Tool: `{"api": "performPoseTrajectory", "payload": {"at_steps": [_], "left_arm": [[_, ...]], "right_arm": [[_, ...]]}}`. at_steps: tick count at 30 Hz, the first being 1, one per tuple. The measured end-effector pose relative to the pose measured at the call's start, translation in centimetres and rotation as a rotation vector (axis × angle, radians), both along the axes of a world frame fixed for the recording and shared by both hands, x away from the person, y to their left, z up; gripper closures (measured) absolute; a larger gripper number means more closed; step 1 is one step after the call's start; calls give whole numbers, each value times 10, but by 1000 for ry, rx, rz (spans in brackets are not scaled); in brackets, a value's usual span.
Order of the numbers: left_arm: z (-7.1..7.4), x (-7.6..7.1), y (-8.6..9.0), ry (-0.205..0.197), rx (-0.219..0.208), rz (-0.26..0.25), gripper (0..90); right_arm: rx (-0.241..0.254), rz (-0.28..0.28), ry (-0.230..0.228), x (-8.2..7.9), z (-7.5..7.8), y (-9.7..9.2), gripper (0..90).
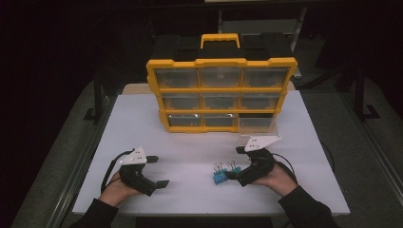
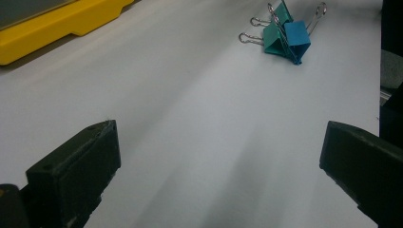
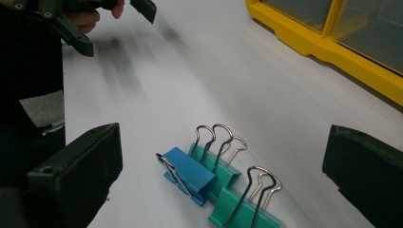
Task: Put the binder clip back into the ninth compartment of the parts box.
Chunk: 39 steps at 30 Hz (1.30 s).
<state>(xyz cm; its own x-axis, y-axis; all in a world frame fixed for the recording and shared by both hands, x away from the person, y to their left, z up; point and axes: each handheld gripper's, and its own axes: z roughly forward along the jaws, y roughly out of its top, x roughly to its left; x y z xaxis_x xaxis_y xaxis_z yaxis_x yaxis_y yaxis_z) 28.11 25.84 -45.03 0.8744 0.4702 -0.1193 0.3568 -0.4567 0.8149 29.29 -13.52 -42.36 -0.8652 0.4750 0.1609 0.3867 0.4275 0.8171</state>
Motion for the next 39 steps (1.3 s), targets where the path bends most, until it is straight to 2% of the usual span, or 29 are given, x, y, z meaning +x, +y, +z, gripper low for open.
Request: {"api": "performPoseTrajectory", "payload": {"at_steps": [8,12,16,21,29,39], "left_arm": [[0,0,0,0,-3,0,0],[0,0,0,1,-4,0,0],[0,0,0,1,-2,-2,0],[0,0,0,0,-1,-3,0],[0,0,0,0,-2,-3,0],[0,-1,0,-2,0,-6,0]], "right_arm": [[0,33,4,5,0,12,0],[-4,46,8,6,1,15,29],[5,71,21,8,1,17,110],[-11,110,44,8,0,19,197],[-21,165,59,7,-3,18,410],[-43,223,85,5,-11,20,569]]}}
